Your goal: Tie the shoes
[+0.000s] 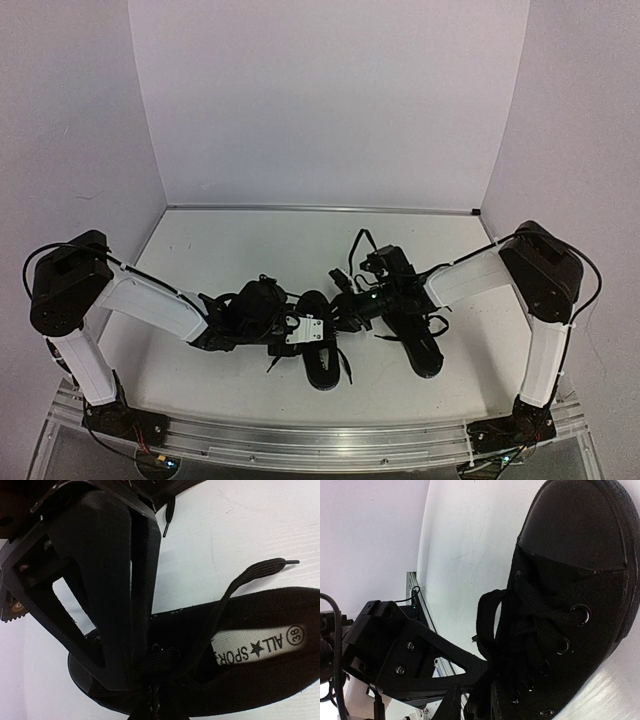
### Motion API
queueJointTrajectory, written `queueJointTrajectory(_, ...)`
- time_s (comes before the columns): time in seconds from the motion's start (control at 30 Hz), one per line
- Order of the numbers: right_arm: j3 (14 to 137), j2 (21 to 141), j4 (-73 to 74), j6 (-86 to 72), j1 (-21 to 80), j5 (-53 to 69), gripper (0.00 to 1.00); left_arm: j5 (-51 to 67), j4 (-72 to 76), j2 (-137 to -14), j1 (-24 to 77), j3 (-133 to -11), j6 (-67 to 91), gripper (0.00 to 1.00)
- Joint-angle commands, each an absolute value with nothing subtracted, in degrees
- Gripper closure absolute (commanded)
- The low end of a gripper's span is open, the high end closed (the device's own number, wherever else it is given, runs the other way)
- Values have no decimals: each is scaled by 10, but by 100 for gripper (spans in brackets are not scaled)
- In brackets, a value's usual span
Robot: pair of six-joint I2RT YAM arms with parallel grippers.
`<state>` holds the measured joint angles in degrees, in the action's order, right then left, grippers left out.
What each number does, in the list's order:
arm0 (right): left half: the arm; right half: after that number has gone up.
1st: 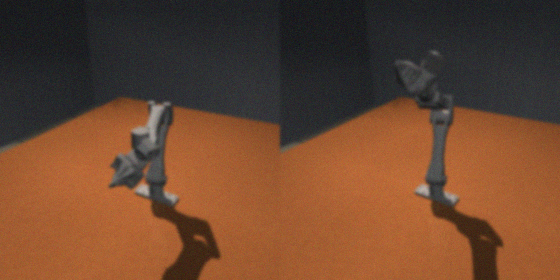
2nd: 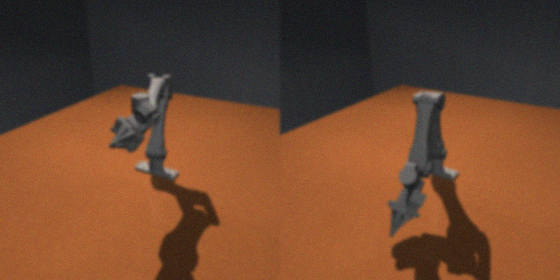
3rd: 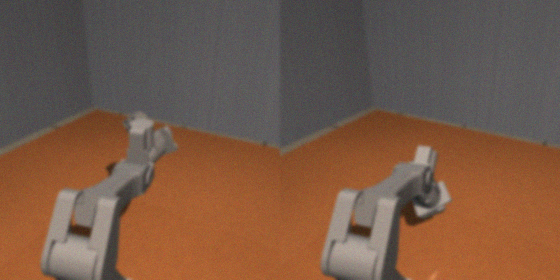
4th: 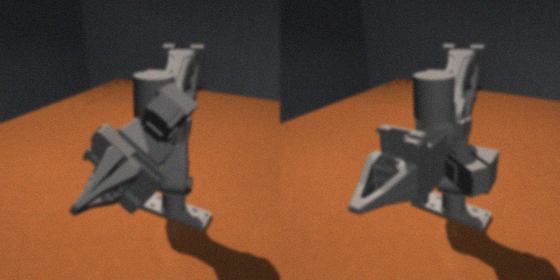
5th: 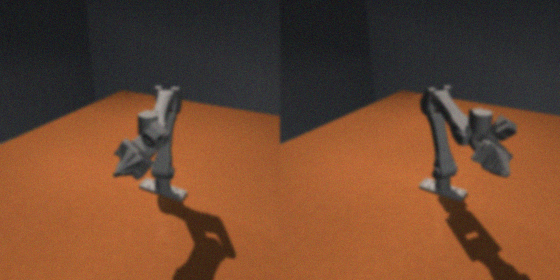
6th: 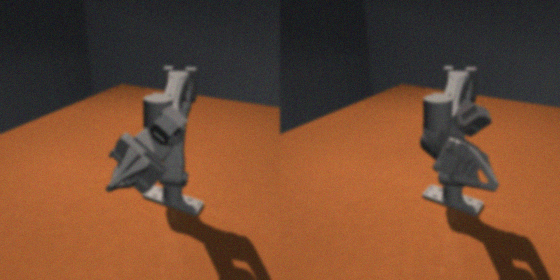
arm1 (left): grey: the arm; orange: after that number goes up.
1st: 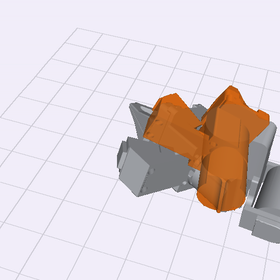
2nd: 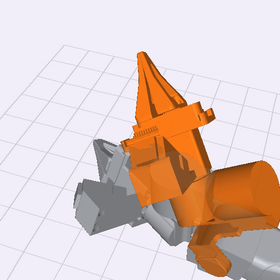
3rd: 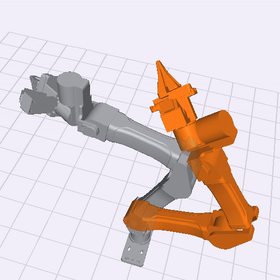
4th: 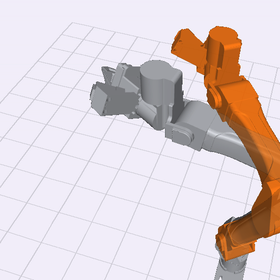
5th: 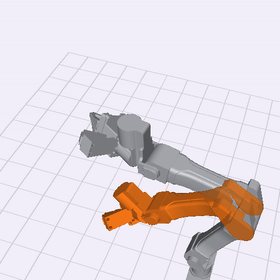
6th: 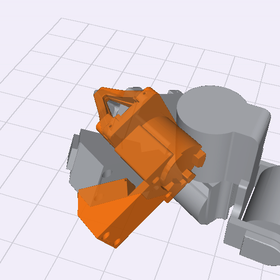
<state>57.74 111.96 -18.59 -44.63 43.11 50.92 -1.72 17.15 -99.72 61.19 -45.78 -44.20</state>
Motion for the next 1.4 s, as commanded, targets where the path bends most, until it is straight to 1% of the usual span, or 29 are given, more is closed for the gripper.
queueJointTrajectory(0.0,608,1130,-163,-426,435,513,82,-21,197,-999,615,-484,-452,100)
queueJointTrajectory(0.03,609,1127,-154,-419,436,510,85,-22,197,-999,615,-484,-452,100)
queueJointTrajectory(0.17,615,1121,-124,-399,437,502,91,-21,198,-996,616,-485,-451,100)
queueJointTrajectory(0.3,622,1118,-89,-381,437,489,86,-21,198,-996,616,-485,-450,100)
queueJointTrajectory(0.37,622,1117,-85,-377,437,489,87,-21,198,-997,616,-486,-450,100)
queueJointTrajectory(0.47,621,1111,-84,-372,437,485,97,-21,198,-997,616,-486,-450,100)
queueJointTrajectory(0.53,621,1106,-85,-372,437,486,100,-20,198,-997,616,-486,-450,100)
queueJointTrajectory(0.87,582,1046,-121,-375,437,462,100,-6,199,-982,619,-481,-450,100)
queueJointTrajectory(1.37,563,1042,-140,-385,437,472,100,-35,219,-1016,621,-499,-426,100)
